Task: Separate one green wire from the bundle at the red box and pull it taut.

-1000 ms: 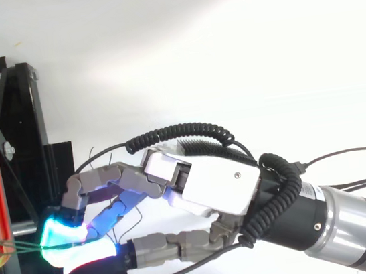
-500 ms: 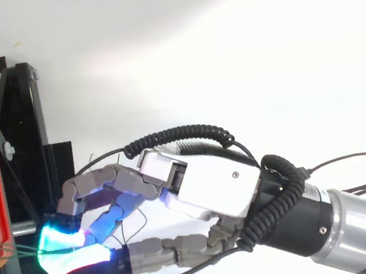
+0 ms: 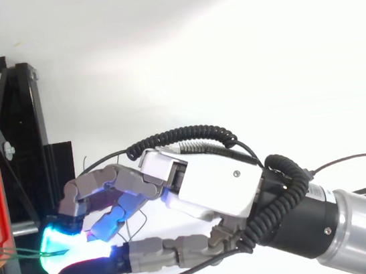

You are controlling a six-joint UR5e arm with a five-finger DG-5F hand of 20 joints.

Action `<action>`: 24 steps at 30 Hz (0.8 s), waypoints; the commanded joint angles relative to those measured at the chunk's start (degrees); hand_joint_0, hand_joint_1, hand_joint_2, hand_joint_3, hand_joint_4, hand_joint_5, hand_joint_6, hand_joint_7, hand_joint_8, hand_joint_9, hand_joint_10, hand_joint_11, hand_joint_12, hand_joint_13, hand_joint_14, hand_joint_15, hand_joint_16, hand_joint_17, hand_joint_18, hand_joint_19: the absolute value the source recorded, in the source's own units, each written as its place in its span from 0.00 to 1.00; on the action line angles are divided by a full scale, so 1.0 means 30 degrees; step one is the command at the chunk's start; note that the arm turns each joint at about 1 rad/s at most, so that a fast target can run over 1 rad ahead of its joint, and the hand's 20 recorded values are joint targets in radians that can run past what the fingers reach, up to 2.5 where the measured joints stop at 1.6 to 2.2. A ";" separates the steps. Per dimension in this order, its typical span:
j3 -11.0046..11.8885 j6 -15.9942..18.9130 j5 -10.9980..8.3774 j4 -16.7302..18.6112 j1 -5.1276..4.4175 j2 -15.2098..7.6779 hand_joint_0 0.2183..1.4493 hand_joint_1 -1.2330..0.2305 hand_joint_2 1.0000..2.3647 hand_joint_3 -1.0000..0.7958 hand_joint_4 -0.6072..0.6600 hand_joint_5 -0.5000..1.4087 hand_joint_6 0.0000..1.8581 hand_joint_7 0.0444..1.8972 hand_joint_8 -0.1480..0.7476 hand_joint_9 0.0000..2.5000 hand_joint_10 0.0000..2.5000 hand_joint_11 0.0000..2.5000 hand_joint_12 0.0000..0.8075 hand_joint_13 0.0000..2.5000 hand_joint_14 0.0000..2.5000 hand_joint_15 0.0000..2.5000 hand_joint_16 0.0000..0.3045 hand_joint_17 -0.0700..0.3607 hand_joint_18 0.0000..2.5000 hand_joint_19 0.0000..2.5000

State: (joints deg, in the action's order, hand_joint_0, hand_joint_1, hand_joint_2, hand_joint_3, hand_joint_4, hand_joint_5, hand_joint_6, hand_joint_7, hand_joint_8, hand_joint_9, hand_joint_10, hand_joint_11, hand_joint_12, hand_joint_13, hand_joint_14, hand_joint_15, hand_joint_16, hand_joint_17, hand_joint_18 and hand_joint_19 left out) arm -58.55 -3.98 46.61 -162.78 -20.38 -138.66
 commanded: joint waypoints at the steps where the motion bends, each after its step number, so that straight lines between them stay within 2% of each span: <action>1: 0.0034 0.0418 -0.0040 -0.0553 -0.0003 0.0076 0.30 0.37 0.01 0.48 0.61 0.18 0.49 0.50 0.50 0.38 0.00 0.16 0.48 0.23 0.00 0.09 0.19 0.47 0.21 0.15; 3: 0.0034 0.0476 -0.0040 -0.0700 -0.0003 0.0105 0.30 0.36 0.01 0.48 0.61 0.18 0.49 0.50 0.50 0.38 0.01 0.16 0.48 0.23 0.00 0.09 0.19 0.46 0.21 0.15; 6: 0.0034 0.0623 -0.0040 -0.1139 -0.0003 0.0164 0.28 0.36 0.01 0.38 0.61 0.18 0.49 0.50 0.47 0.39 0.01 0.17 0.43 0.23 0.00 0.10 0.16 0.42 0.19 0.17; 9: 0.0034 0.0711 -0.0040 -0.1315 -0.0003 0.0281 0.25 0.46 0.00 0.32 0.61 0.19 0.48 0.51 0.47 0.40 0.01 0.17 0.45 0.24 0.00 0.10 0.17 0.43 0.20 0.17; 12: 0.0034 0.0769 -0.0040 -0.1579 -0.0003 0.0427 0.28 0.55 0.01 0.33 0.60 0.19 0.48 0.53 0.47 0.40 0.01 0.16 0.44 0.24 0.00 0.09 0.16 0.42 0.20 0.17; 15: 0.0034 0.0769 -0.0011 -0.2106 -0.0003 0.0691 0.29 0.50 0.01 0.40 0.60 0.19 0.48 0.55 0.47 0.40 0.01 0.17 0.44 0.24 0.00 0.10 0.16 0.42 0.20 0.17; 19: 0.0063 0.0769 0.0048 -0.2428 -0.0003 0.0838 0.29 0.40 0.00 0.48 0.62 0.19 0.49 0.51 0.52 0.40 0.01 0.16 0.51 0.25 0.00 0.09 0.20 0.48 0.23 0.15; 24: 0.0063 0.0769 0.0019 -0.2780 0.0027 0.0984 0.30 0.36 0.00 0.50 0.59 0.19 0.49 0.49 0.52 0.39 0.00 0.17 0.50 0.25 0.00 0.10 0.20 0.48 0.23 0.15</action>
State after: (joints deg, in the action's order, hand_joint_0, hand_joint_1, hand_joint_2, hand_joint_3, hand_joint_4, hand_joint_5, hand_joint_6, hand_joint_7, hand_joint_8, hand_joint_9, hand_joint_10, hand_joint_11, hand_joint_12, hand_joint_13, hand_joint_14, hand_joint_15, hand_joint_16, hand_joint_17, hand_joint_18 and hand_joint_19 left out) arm -58.38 -1.67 46.74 -170.39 -20.36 -135.98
